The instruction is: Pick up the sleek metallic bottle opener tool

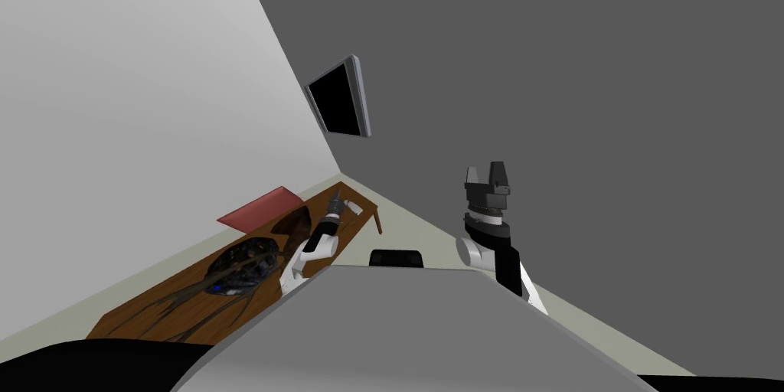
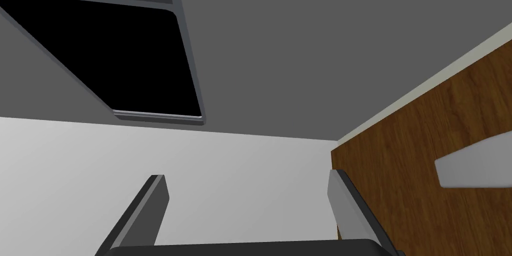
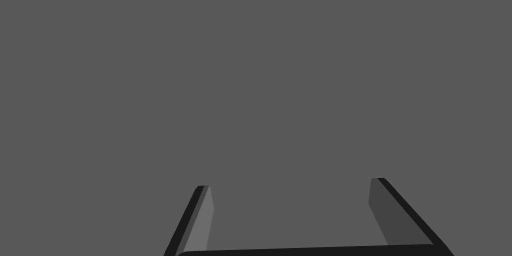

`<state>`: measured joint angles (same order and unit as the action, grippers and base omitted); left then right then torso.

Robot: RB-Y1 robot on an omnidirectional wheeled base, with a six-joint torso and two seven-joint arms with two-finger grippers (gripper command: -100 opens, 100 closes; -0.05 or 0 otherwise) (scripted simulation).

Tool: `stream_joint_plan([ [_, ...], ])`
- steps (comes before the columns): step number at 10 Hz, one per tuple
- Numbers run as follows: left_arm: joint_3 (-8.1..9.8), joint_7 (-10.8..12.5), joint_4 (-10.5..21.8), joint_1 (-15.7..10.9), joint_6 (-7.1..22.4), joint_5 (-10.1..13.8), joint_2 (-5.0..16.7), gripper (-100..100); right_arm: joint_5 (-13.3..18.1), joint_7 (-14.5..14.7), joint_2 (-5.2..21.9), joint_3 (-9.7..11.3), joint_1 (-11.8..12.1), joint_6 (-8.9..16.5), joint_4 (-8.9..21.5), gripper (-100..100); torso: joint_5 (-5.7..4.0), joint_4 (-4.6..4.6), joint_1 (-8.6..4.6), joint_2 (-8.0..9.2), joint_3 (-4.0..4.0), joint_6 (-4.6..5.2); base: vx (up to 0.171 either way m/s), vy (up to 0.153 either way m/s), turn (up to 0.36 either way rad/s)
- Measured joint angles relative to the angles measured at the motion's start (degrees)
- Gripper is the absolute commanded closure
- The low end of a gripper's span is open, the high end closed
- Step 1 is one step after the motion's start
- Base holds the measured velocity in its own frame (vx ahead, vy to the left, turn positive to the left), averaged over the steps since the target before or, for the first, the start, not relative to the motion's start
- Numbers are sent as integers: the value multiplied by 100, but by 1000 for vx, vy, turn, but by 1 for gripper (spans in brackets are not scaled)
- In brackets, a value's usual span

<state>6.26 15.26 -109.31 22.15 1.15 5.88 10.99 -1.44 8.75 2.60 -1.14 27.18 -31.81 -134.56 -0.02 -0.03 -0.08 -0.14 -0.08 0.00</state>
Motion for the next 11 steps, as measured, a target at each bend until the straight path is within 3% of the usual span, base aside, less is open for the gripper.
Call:
stream_joint_plan([
  [11,380,357,847,-373,1673,497,34,-100,0,0,0,0,0,0,0,0,0,-1,3,-2,-2,1,38,-21,37],
])
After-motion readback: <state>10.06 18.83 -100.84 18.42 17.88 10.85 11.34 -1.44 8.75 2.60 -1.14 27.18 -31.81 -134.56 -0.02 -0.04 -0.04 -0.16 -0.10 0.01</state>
